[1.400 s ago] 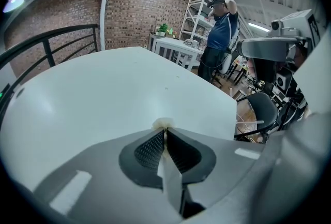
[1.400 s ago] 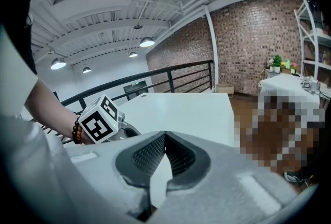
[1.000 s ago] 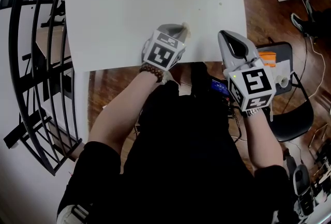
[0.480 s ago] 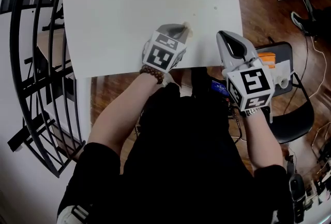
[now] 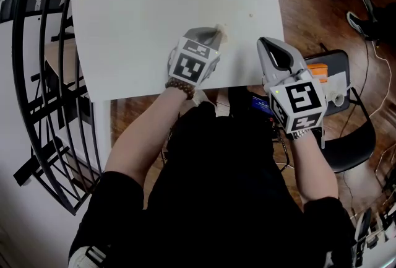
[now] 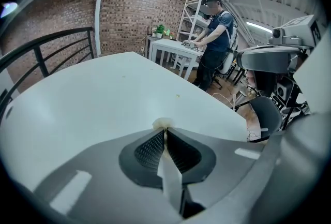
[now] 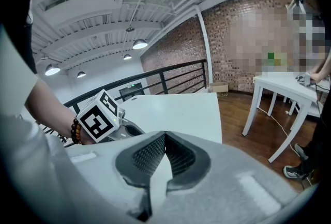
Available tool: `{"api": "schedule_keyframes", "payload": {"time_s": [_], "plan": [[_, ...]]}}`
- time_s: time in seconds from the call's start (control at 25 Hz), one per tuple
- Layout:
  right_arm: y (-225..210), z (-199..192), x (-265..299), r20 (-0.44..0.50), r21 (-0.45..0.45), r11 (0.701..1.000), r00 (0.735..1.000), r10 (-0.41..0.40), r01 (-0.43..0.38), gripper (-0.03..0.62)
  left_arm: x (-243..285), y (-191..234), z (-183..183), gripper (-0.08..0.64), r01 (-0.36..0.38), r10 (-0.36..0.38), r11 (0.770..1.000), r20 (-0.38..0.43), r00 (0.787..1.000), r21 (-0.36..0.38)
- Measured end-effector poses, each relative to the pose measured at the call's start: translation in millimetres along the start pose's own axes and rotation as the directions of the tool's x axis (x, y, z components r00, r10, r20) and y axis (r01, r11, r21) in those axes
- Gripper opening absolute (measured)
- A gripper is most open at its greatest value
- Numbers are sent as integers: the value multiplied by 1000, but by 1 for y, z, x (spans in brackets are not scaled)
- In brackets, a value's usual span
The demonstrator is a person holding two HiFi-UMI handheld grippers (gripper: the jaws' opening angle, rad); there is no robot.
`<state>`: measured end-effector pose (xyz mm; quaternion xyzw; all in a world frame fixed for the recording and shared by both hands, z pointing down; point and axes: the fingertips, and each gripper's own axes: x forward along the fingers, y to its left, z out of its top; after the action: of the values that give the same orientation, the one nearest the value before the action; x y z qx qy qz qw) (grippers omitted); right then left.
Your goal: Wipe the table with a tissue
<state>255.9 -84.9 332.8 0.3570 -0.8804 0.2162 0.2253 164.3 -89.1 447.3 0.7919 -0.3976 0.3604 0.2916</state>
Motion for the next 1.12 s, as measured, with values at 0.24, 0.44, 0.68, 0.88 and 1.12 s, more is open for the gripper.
{"api": "schedule_keyframes", "payload": {"time_s": [0.24,0.44,0.68,0.88,1.12], "plan": [[-13,4,3,-4,6,1000,1000,-3,3,-9,9,6,8,34,-6,6,1000,-12,1000,-9],[-33,0,6,-10,16,1000,1000,-4,4,-8,25,6,18,34,-8,8,1000,-18,1000,-12],[-42,1,8,-9,27,1000,1000,0,0,-8,32,5,26,34,-7,6,1000,-23,1000,-9],[-49,1,7,-8,35,999,1000,-7,7,-9,36,4,33,34,-3,3,1000,-21,1000,-4],[-55,2,6,-6,46,999,1000,-14,15,-9,36,1,46,34,1,-1,1000,-2,1000,7]]}}
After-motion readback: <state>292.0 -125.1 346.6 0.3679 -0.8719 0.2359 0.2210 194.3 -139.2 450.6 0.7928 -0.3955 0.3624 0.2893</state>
